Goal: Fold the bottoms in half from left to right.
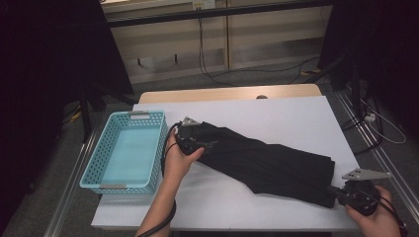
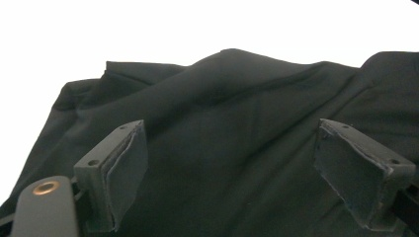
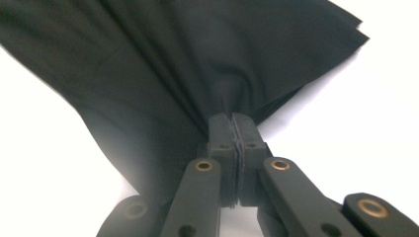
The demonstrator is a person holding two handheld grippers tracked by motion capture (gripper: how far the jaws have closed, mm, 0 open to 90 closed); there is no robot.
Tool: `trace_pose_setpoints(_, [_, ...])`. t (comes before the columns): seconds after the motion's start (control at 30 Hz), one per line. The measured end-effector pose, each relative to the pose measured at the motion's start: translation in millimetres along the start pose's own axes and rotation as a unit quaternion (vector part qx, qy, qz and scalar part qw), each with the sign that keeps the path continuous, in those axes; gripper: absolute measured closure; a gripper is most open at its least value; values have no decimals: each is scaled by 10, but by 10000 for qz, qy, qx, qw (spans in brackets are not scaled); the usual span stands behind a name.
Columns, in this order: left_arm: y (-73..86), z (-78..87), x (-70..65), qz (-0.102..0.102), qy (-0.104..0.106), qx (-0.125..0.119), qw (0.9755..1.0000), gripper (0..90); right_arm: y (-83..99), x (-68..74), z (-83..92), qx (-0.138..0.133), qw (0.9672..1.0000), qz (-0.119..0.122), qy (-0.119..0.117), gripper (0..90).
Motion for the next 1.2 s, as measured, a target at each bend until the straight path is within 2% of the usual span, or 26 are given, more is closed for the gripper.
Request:
trace_pose_setpoints(0.03, [6, 5, 9, -6, 10, 24, 10000, 145, -9, 52, -32, 14, 9999, 158, -62, 851])
trace_pose_setpoints(0.13, [20, 5, 25, 23, -15, 26, 10000, 145, -61, 80, -79, -106, 9996, 252, -108, 669])
trace_pose_setpoints(0.17, [24, 7, 32, 28, -21, 47, 10000, 145, -99, 69, -95, -204, 9993, 292, -97, 649])
trace_pose_setpoints(0.23, [33, 9, 41, 27, -52, 39, 10000, 145, -208, 2, -146, -479, 9986, 238, -42, 588])
trace_pose_setpoints(0.33, [46, 19, 44, 25, -36, 92, 9999, 145, -362, -124, -252, -724, 9971, 247, 51, 552])
trace_pose_setpoints(0.47, [65, 27, 57, 51, -64, 106, 9999, 145, -582, -317, -471, -897, 9955, 285, 137, 517])
trace_pose_setpoints(0.57, [78, 35, 82, 58, -88, 111, 9999, 145, -665, -430, -657, -815, 9961, 316, 134, 468])
trace_pose_setpoints(0.6, [84, 39, 93, 64, -101, 114, 9999, 145, -673, -452, -715, -766, 9966, 297, 69, 446])
trace_pose_setpoints(0.63, [94, 47, 108, 62, -98, 139, 9998, 145, -676, -470, -773, -731, 9970, 253, 22, 421])
trace_pose_setpoints(0.73, [115, 58, 130, 110, -146, 135, 9997, 145, -643, -504, -904, -518, 9981, 345, -41, 408])
trace_pose_setpoints(0.8, [123, 72, 151, 94, -158, 139, 9997, 145, -602, -511, -964, -351, 9990, 224, -172, 419])
trace_pose_setpoints(0.83, [128, 78, 158, 115, -187, 140, 9997, 145, -597, -509, -970, -380, 9990, 136, -175, 458])
trace_pose_setpoints(0.93, [131, 110, 184, 168, -195, 127, 9996, 145, -597, -494, -940, -349, 9986, 151, -377, 712])
trace_pose_setpoints(0.97, [130, 125, 192, 157, -212, 124, 9996, 145, -595, -491, -929, -309, 9984, 83, -475, 825])
trace_pose_setpoints(1.0, [127, 135, 194, 177, -231, 97, 9995, 145, -590, -479, -924, -291, 9973, -32, -674, 863])
trace_pose_setpoints(1.2, [110, 190, 214, 177, -276, 18, 9995, 145, -552, -487, -793, -134, 9968, -81, -779, 880])
Point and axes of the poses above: each handheld gripper's, and its own axes: z roughly backward along the jaws, y roughly out of its underside, x roughly to its left, the point moved 4 cm from there along -z, roughly forward along the jaws, and after that the axes turned 14 degrees about -x, right-handed, at the moved point
